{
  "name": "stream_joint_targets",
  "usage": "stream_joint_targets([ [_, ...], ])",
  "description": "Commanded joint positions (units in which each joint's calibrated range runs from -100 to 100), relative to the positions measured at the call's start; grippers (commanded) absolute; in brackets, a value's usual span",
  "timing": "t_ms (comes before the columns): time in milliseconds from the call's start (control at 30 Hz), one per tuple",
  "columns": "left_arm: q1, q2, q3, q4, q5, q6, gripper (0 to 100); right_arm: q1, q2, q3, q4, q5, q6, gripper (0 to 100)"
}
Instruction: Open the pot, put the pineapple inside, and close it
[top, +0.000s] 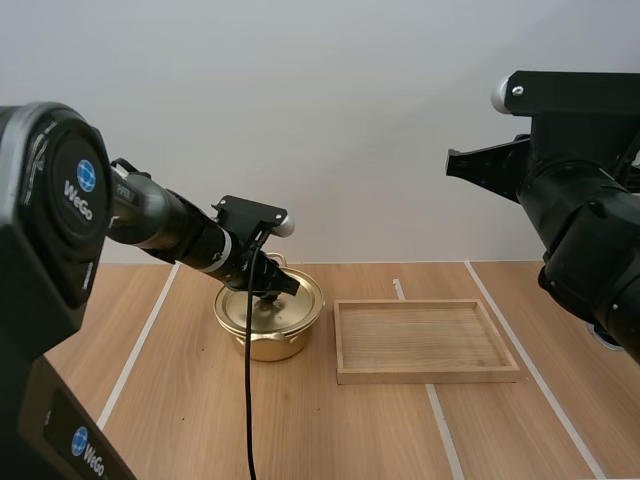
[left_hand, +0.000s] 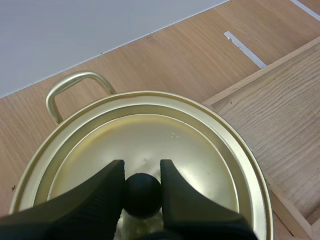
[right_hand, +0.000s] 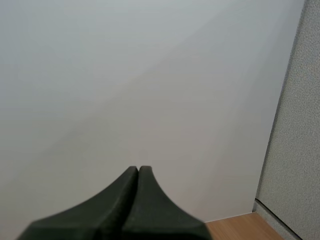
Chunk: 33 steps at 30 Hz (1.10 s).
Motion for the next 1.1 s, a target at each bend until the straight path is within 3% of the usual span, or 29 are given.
stream_joint_targets([
  [0, -0.19, 0.4, 0.0, 0.3, -0.5, -0.1, 11, -0.2, -0.6, 0.0, 0.0, -0.4, 0.0, 0],
  [67, -0.19, 0.4, 0.0, 0.6, -0.3, -0.1, 40, -0.2, -0.6, 0.0, 0.0, -0.4, 0.0, 0],
  [133, -0.19, 0.4, 0.0, 0.4, -0.3, -0.1, 90, -0.2, -0.6, 0.0, 0.0, -0.4, 0.0, 0],
  [167, -0.19, 0.4, 0.0, -0.6, -0.9, -0.2, 100, -0.2, -0.6, 0.0, 0.0, -0.4, 0.0, 0],
  [500, -0.19, -3.8, -0.8, -0.9, -2.6, -2.4, 100, -0.2, -0.6, 0.0, 0.0, 6.9, 0.0, 0],
  [1000, -0.19, -24.7, -2.9, -2.5, -5.7, -7.4, 100, -0.2, -0.6, 0.0, 0.0, 12.7, 0.0, 0],
  [1067, -0.19, -27.7, -2.9, -2.7, -6.7, -7.6, 93, -0.2, -0.6, 0.0, 0.0, 13.3, 0.0, 0],
])
